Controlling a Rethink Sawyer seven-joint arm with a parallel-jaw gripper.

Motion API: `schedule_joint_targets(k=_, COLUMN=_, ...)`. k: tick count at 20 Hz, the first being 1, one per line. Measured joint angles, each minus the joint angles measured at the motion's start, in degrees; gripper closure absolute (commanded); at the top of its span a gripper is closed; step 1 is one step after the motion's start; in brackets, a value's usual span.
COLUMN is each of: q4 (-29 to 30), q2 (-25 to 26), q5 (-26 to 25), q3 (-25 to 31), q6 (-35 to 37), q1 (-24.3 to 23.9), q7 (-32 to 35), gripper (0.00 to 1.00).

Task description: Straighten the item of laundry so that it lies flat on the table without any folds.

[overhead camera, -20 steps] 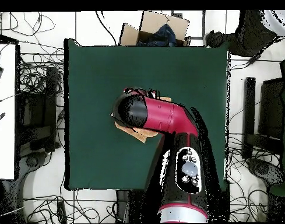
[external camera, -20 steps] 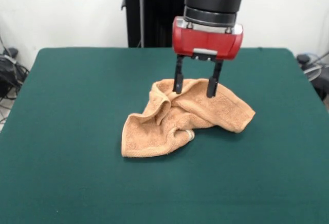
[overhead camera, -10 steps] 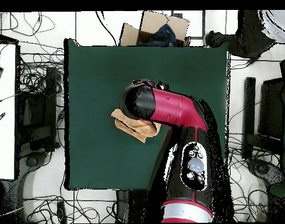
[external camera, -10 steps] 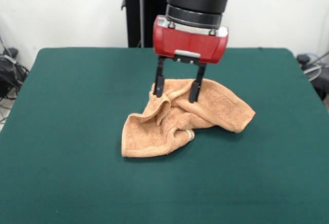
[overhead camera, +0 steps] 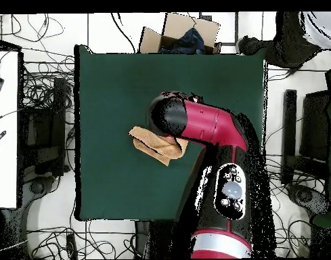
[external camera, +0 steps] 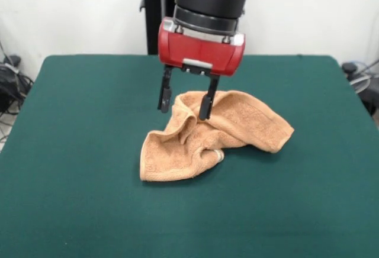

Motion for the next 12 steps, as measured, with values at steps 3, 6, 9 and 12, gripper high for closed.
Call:
schedule_joint_targets(k=3, q4=-0.5, q2=1.2, q5=-0.8, q3=0.0, q6=0.0, q1=-0.3, q7=0.0, gripper=0.00)
schedule_joint_targets(k=6, q4=-0.6, q2=2.2, q5=-1.4, q3=0.0, q6=0.0, q1=-0.5, q7=0.0, gripper=0.00)
schedule_joint_targets(k=9, q4=-0.6, q2=3.8, q5=-2.3, q3=0.0, q6=0.0, q1=-0.5, q7=0.0, gripper=0.00)
schedule_joint_targets(k=12, q4=-0.6, q2=4.8, q5=-2.4, q3=0.0, q6=0.0, q1=-0.6, q7=0.0, gripper=0.00)
